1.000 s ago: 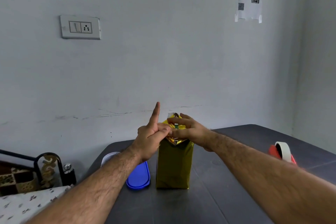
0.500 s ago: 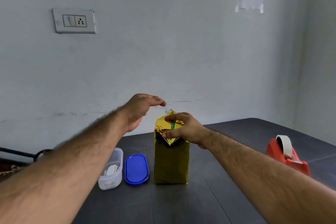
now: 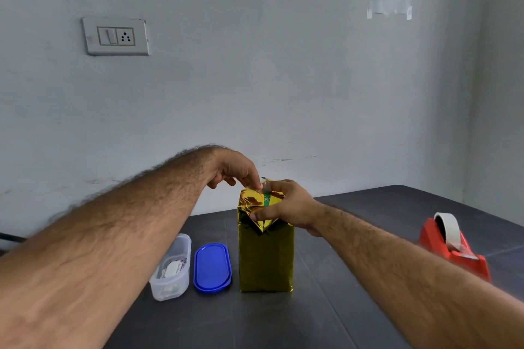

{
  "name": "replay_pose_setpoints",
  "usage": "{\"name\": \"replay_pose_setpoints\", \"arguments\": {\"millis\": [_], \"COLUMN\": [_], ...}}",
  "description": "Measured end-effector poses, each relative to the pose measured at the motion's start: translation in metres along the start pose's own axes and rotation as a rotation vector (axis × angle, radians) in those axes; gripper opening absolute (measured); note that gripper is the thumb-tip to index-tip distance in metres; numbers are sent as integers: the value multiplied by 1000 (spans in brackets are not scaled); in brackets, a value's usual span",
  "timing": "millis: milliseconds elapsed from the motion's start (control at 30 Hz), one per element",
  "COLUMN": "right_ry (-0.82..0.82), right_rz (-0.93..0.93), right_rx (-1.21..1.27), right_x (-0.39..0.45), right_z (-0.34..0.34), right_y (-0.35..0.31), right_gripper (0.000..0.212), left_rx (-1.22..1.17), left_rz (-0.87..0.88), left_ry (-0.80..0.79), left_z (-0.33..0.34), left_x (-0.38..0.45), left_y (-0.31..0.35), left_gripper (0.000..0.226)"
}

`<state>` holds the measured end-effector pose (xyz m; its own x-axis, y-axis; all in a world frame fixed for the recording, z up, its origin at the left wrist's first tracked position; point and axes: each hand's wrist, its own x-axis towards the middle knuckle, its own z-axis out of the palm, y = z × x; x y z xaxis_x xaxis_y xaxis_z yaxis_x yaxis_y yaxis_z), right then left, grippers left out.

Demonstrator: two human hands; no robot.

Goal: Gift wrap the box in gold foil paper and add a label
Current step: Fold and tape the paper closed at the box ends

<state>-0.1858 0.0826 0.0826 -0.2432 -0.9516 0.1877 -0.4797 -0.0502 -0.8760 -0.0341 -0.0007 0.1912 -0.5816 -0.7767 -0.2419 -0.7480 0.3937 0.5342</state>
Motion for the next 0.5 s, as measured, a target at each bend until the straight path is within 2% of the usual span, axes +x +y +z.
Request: {"name": "replay_pose_setpoints", "arguments": {"millis": [67,133,200,367,500], "right_ry": [-1,-3,-13,-17,-1], "right_rz": [-14,-17,-14,1,-2], "right_rx": [3,27,60,57,45], "right_x": [1,2,4,6,7], "right_z": [-1,-3,-3,-3,0], "right_y": [1,2,2,3,4], "right_gripper": [76,88,89,90,98], "left_rx": [16,-7,-48,-122,-105], "left_rz": [2,17,35,92,76], "left_ry": [-3,-5,-17,-90,-80], "left_z": [1,0,-2,-2,3], "left_x": [2,6,7,11,13], "left_y": [2,1,1,2,1], "left_gripper": [14,26,31,23,19]}}
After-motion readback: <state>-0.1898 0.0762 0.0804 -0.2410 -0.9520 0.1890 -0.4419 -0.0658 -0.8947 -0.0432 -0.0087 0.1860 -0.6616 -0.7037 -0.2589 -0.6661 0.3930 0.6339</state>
